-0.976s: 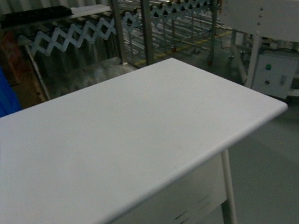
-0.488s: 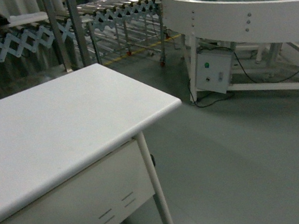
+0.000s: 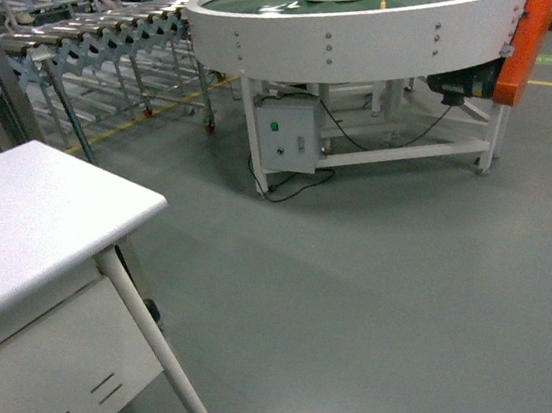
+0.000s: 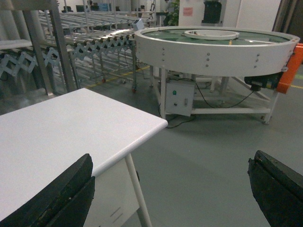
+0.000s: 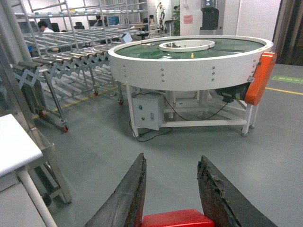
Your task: Pick red block from blue box to shelf
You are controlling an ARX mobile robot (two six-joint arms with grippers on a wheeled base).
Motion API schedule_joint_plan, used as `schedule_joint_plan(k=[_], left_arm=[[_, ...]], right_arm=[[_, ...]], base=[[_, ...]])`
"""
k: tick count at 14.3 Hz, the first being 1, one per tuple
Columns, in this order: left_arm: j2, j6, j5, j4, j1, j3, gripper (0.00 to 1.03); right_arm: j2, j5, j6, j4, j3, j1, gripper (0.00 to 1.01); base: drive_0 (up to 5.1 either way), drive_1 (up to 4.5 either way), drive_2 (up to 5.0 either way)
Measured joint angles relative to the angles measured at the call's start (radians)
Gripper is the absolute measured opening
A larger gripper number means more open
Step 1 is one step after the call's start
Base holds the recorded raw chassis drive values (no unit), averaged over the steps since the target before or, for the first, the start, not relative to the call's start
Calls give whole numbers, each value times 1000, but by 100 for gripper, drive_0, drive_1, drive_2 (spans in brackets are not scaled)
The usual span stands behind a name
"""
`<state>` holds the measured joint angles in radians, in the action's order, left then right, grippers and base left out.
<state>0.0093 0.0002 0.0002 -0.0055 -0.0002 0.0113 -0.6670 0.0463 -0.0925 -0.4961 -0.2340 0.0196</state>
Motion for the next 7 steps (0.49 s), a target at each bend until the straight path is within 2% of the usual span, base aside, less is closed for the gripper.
schedule_joint_plan(k=[3,7], left_arm=[[0,0,0,2,0,0,98],[0,0,0,1,0,0,98]], right_arm=[[0,2,0,0,0,0,27],[0,2,0,0,0,0,27]], base=[[277,-577,-268],[-162,244,-569]])
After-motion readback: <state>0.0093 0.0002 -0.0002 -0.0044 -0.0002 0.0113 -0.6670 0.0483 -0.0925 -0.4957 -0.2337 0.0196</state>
